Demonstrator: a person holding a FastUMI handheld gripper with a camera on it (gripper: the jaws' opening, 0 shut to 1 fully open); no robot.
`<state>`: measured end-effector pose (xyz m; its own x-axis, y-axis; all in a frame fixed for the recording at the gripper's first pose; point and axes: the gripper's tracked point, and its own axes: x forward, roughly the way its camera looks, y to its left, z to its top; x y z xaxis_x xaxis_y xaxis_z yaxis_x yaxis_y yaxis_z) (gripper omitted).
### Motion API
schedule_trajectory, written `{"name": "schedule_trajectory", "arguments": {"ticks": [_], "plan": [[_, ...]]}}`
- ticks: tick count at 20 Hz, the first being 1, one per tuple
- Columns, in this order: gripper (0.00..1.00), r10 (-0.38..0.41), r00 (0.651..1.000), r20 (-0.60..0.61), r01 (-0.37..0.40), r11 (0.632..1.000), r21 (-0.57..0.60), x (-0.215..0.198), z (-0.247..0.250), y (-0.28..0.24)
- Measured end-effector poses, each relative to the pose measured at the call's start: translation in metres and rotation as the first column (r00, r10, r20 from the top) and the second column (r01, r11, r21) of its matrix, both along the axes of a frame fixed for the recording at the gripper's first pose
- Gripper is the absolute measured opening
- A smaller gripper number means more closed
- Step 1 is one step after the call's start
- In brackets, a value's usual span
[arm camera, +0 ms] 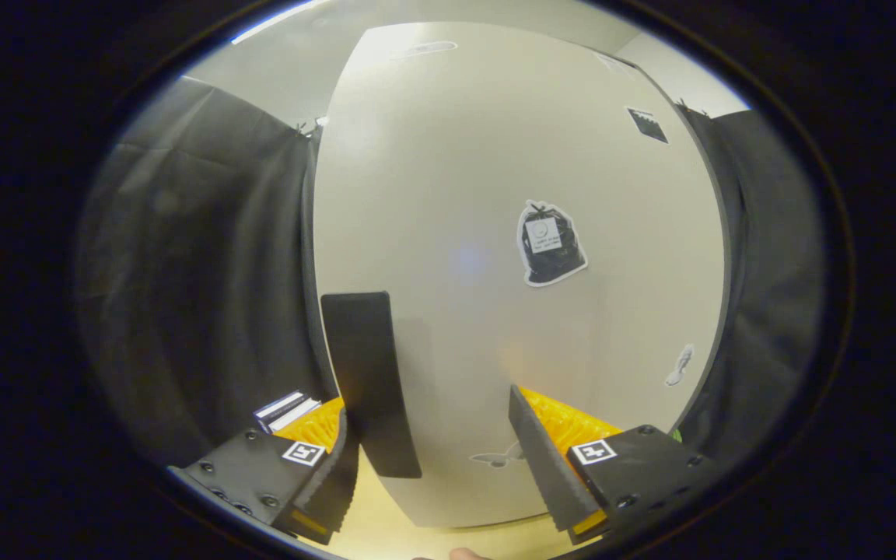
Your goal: Open the shoe cabinet door, grab the shoes and put them into the shoe cabinet, then close the shoe cabinet door.
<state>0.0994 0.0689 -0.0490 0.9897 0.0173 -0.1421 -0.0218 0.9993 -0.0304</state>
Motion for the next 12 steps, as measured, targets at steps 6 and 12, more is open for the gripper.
{"name": "schedule_trajectory", "arguments": {"ticks": [6,12], "plan": [[1.0,-0.038,0.999,0.011,0.038,0.999,0.003,-0.0001,-0.0027,0.0071],[1.0,-0.058,0.998,0.012,0.058,0.998,0.007,-0.0053,-0.0037,0.0094]]}}
